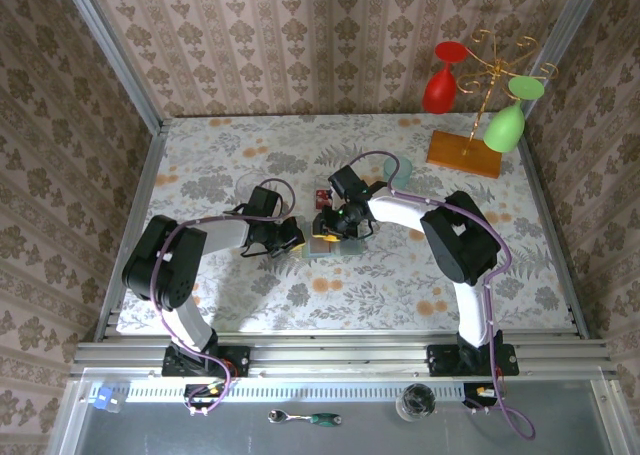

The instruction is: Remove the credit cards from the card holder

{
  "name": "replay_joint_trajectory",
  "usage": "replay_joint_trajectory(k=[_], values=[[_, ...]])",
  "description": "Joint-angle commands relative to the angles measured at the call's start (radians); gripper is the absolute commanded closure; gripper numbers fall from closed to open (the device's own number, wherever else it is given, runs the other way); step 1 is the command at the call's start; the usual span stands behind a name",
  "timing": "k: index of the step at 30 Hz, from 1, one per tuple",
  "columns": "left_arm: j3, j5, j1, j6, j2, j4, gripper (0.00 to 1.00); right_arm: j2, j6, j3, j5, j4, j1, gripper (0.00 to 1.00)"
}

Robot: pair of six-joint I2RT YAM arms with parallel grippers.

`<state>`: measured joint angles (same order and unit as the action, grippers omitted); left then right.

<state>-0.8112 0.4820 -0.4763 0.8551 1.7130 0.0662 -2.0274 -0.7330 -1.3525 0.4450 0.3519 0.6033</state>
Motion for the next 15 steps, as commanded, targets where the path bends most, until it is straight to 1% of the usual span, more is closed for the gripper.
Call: replay_joint_trajectory(k=[1,6,15], values=[[-0.007,-0.013,0.004,-0.025,0.020,0.036,1.00,-0.012,0.022,-0.002,-0.046,0.069,0.006,0.67],[-0.009,-0.016,0.004,-0.028,0.022,0.042,1.00,-0.003,0.037,-0.004,-0.084,0.098,0.005,0.67],[-0.014,-0.023,0.004,-0.031,0.025,0.053,1.00,0.034,0.034,0.027,-0.107,0.085,-0.009,0.68]])
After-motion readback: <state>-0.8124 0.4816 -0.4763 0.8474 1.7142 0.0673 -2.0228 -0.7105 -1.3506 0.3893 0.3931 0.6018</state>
